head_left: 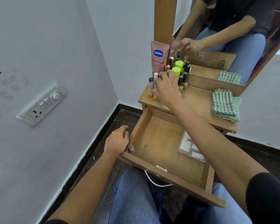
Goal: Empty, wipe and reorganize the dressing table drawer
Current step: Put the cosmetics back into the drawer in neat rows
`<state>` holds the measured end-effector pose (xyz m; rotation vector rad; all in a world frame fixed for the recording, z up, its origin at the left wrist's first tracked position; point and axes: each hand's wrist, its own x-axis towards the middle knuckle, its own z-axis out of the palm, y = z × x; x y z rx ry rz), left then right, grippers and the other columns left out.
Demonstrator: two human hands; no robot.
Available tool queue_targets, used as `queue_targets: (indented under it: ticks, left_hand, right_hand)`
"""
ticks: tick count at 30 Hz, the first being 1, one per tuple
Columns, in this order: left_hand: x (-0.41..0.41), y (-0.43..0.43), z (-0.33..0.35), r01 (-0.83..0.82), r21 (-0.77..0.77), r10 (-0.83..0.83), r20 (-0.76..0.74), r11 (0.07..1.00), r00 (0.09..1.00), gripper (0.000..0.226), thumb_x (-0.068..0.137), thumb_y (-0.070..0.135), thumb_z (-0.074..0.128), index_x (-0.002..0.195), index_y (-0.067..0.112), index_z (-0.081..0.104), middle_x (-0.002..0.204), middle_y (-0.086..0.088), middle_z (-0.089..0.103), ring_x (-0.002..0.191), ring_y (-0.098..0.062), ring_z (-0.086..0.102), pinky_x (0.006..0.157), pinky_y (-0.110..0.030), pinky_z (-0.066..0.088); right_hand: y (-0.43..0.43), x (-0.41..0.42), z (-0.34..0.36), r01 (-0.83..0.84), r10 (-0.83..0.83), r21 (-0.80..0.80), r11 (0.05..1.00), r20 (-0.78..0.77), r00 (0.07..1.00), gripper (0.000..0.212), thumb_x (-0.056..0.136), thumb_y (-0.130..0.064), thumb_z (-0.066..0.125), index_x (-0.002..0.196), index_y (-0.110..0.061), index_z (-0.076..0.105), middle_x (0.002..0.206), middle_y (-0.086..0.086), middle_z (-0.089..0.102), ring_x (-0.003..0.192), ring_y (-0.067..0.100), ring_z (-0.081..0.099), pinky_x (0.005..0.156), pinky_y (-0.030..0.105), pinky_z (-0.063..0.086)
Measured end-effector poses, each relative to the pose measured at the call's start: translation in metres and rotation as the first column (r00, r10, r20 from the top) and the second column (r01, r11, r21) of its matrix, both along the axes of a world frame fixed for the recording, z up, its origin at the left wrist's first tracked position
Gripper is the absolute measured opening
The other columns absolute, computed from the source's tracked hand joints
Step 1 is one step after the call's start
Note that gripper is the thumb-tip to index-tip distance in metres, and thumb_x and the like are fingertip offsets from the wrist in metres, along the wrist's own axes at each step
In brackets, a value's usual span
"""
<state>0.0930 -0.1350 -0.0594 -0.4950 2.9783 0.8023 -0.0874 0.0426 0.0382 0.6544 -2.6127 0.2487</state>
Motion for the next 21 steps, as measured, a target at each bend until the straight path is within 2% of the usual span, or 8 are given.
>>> queue_targets:
  ticks: [4, 8, 11, 13, 16, 18, 21]
  left_hand:
    - [-0.001, 0.0, 0.001, -0.002, -0.003, 0.003, 0.012, 1.0, 1.0, 0.038, 0.102, 0.031, 0.036, 0.137, 0.027, 0.048, 0.111, -0.001, 0.067, 0.089, -0.017, 0.063, 0.084, -0.041, 0.053]
    - [-0.001, 0.0, 0.001, -0.005, -0.004, 0.005, 0.023, 1.0, 1.0, 0.038, 0.102, 0.032, 0.036, 0.137, 0.027, 0.048, 0.112, 0.0, 0.067, 0.087, -0.016, 0.063, 0.083, -0.04, 0.054]
    - [-0.001, -0.001, 0.001, -0.007, -0.003, 0.007, 0.027, 1.0, 1.0, 0.038, 0.102, 0.032, 0.036, 0.138, 0.027, 0.047, 0.109, 0.0, 0.067, 0.083, -0.015, 0.062, 0.08, -0.039, 0.054]
    - [0.0, -0.001, 0.001, -0.013, 0.011, 0.013, 0.028, 1.0, 1.0, 0.038, 0.102, 0.031, 0.035, 0.137, 0.028, 0.048, 0.111, -0.002, 0.067, 0.086, -0.018, 0.063, 0.081, -0.04, 0.053]
    - [0.002, 0.0, 0.002, -0.016, 0.035, 0.015, 0.032, 0.999, 0.999, 0.039, 0.101, 0.03, 0.036, 0.138, 0.028, 0.048, 0.116, -0.004, 0.066, 0.094, -0.022, 0.062, 0.083, -0.04, 0.051]
    - [0.002, 0.0, 0.002, -0.014, 0.043, 0.013, 0.026, 0.999, 1.0, 0.039, 0.101, 0.029, 0.036, 0.137, 0.026, 0.049, 0.116, -0.005, 0.066, 0.096, -0.024, 0.062, 0.083, -0.04, 0.051]
    - [0.003, 0.0, 0.001, -0.014, 0.052, 0.013, 0.021, 0.999, 1.0, 0.038, 0.101, 0.029, 0.036, 0.137, 0.025, 0.049, 0.112, -0.007, 0.067, 0.092, -0.025, 0.063, 0.081, -0.042, 0.052]
  right_hand:
    - [-0.003, 0.001, -0.001, 0.017, -0.017, -0.001, 1.0, -0.002, 1.0, 0.029, 0.09, -0.016, 0.054, 0.113, -0.001, 0.063, 0.124, 0.01, 0.054, 0.121, 0.031, 0.038, 0.096, 0.039, 0.033]
    - [0.0, 0.009, 0.004, -0.03, 0.03, -0.009, 0.999, 0.001, 1.0, 0.027, 0.089, -0.017, 0.056, 0.108, 0.0, 0.065, 0.125, 0.009, 0.052, 0.122, 0.03, 0.036, 0.097, 0.038, 0.031]
    - [0.009, 0.03, 0.012, -0.112, 0.105, -0.135, 0.985, -0.056, 0.993, 0.024, 0.087, -0.019, 0.061, 0.1, 0.0, 0.067, 0.117, 0.009, 0.057, 0.115, 0.03, 0.04, 0.093, 0.039, 0.035]
    - [0.013, 0.052, 0.012, -0.245, 0.24, -0.224, 0.943, -0.051, 0.97, 0.016, 0.085, -0.017, 0.063, 0.091, -0.003, 0.066, 0.107, 0.01, 0.06, 0.105, 0.029, 0.046, 0.089, 0.038, 0.04]
    - [0.016, 0.09, -0.006, -0.353, 0.447, -0.314, 0.881, 0.312, 0.838, 0.008, 0.086, -0.019, 0.063, 0.086, -0.011, 0.061, 0.096, 0.004, 0.059, 0.091, 0.018, 0.055, 0.081, 0.029, 0.045]
    - [0.017, 0.11, -0.03, -0.362, 0.434, -0.239, 0.901, 0.488, 0.757, 0.006, 0.087, -0.021, 0.061, 0.087, -0.015, 0.059, 0.086, -0.003, 0.059, 0.08, 0.015, 0.059, 0.072, 0.031, 0.051]
    - [0.018, 0.129, -0.065, -0.37, 0.401, -0.194, 0.909, 0.654, 0.642, 0.005, 0.088, -0.021, 0.061, 0.088, -0.019, 0.056, 0.082, -0.006, 0.062, 0.078, 0.016, 0.064, 0.067, 0.031, 0.051]
